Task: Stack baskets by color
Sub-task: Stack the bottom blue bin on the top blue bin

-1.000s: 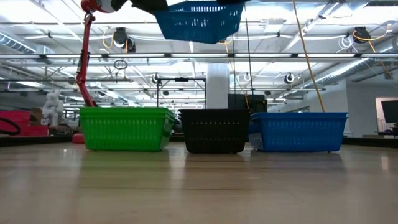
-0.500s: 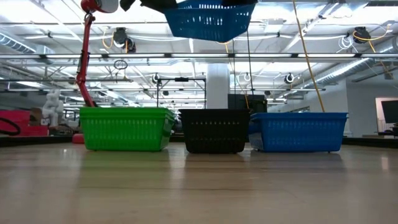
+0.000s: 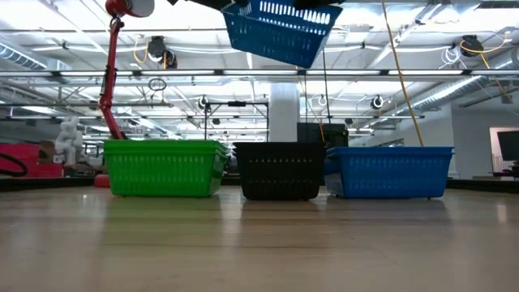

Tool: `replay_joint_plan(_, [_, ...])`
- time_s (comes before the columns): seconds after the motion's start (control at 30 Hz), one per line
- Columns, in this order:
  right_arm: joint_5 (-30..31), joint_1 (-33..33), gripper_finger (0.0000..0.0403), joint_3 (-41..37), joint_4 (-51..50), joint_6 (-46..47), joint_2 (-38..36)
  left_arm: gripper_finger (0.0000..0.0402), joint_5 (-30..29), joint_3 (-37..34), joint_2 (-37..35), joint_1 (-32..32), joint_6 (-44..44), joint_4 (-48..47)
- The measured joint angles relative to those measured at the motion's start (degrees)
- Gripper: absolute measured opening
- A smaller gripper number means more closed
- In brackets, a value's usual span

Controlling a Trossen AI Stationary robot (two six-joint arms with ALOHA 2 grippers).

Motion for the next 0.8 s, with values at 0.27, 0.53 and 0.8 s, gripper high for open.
replay_joint_plan(0.27, [-10.61, -0.02, 0.0005, -0.02, -12.45, 6.67, -5.84, 0.0233, -5.56, 0.11, -0.3, -2.32, 5.0, 5.84])
replay_joint_plan(0.53, [-21.65, -0.17, 0.0005, -0.02, -28.2, 12.52, -11.25, 0.0268, -6.53, 0.09, -0.3, -3.88, 9.79, 10.33])
replay_joint_plan(0.8, [-26.23, -0.2, 0.0005, -2.52, -33.39, 16.37, -16.25, 0.0269, -6.51, 0.09, -0.28, -4.04, 11.08, 9.74])
